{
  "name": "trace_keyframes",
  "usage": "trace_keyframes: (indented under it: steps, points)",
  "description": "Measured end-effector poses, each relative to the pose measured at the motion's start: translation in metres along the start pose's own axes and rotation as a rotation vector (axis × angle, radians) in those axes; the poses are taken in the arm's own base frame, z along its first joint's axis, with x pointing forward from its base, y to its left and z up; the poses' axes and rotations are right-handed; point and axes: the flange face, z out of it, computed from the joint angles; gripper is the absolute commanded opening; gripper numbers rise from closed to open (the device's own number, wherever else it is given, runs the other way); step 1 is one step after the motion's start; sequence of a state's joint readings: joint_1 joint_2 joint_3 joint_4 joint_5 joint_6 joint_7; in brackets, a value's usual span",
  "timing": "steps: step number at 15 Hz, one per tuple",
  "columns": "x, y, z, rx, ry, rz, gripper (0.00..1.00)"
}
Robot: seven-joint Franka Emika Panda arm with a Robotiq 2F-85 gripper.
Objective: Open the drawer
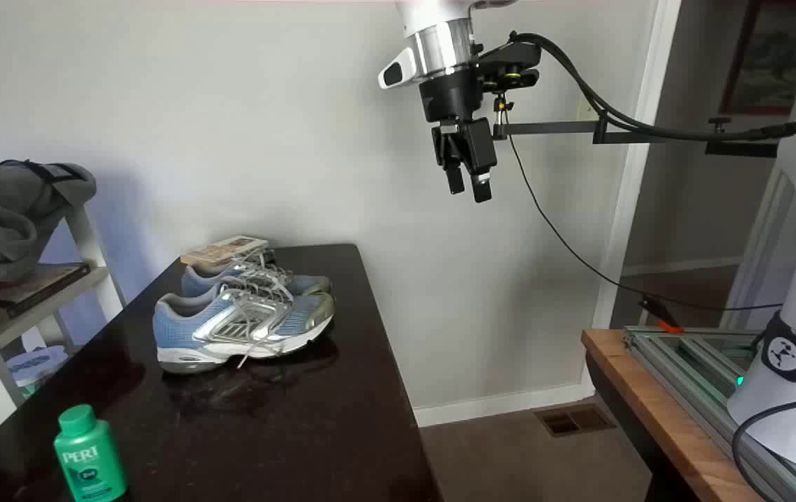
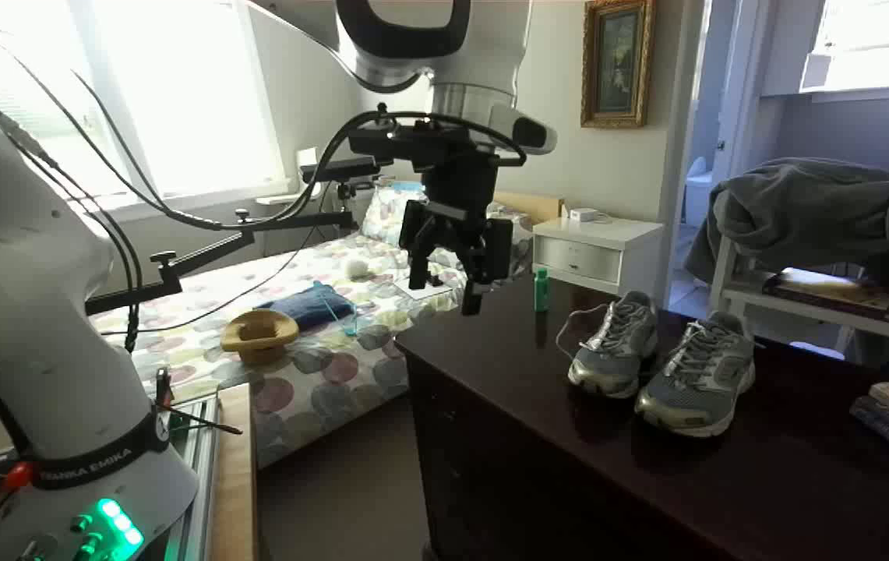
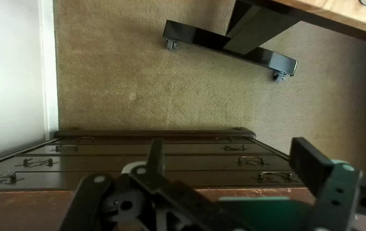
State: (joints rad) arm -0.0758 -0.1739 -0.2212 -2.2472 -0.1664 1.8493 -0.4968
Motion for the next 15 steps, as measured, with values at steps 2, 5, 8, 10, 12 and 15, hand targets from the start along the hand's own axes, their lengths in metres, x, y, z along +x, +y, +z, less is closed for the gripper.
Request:
trace_keyframes:
  steps: [2, 5, 8, 10, 12, 15]
  points:
    - [0.0, 0.0, 0.0, 0.0, 0.0, 0.0, 1.0]
    - [0.0, 0.0, 0.0, 0.0, 0.0, 0.0, 1.0]
    - [0.0, 0.0, 0.0, 0.0, 0.0, 0.0, 1.0]
    - [0.0, 0.0, 0.0, 0.0, 0.0, 0.0, 1.0]
    - [0.0, 0.0, 0.0, 0.0, 0.0, 0.0, 1.0]
    - [0.0048, 0.0045, 0.0003, 0.046, 0.039, 0.072, 1.0]
